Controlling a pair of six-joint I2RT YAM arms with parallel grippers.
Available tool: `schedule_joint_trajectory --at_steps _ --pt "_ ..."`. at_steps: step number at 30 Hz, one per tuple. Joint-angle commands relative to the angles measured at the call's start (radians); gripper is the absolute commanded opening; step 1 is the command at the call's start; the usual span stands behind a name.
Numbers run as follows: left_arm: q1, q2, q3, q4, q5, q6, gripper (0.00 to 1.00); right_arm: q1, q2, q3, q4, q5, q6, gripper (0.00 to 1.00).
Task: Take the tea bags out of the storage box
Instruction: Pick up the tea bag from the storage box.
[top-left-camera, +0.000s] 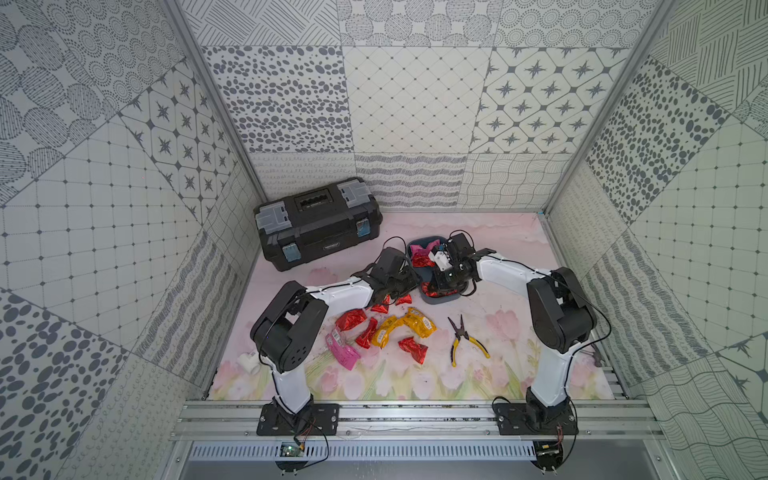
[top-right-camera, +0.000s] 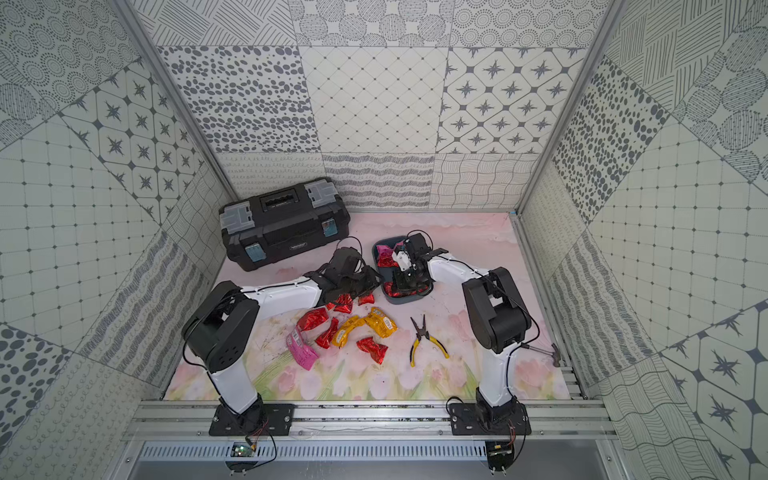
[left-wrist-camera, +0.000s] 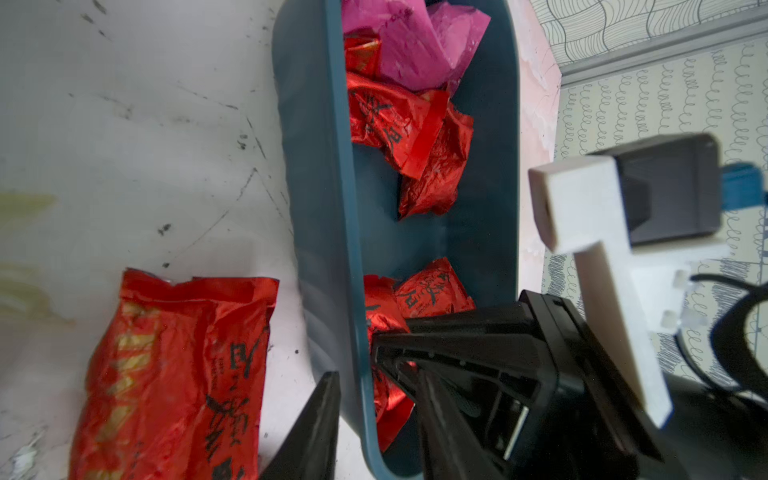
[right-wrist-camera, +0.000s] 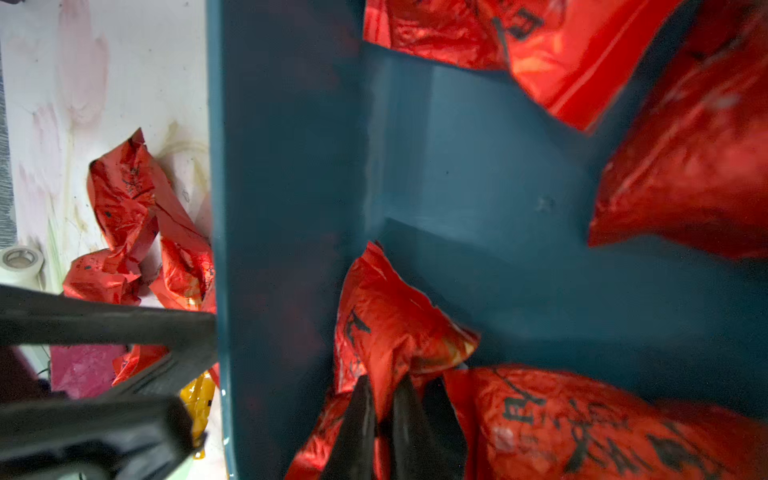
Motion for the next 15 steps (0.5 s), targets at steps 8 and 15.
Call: schedule_joint_trajectory --at_steps 8,15 --pt "-0.017 0.046 0.065 -0.052 -0.002 0.058 0.25 -0.091 -0.252 -0.149 0.134 -0.052 0.139 0.0" --pt "-0.031 0.062 0.085 -0.076 -0.025 0.082 0.15 -0.165 -0.439 -0.269 0.163 -0.009 0.201 0.0"
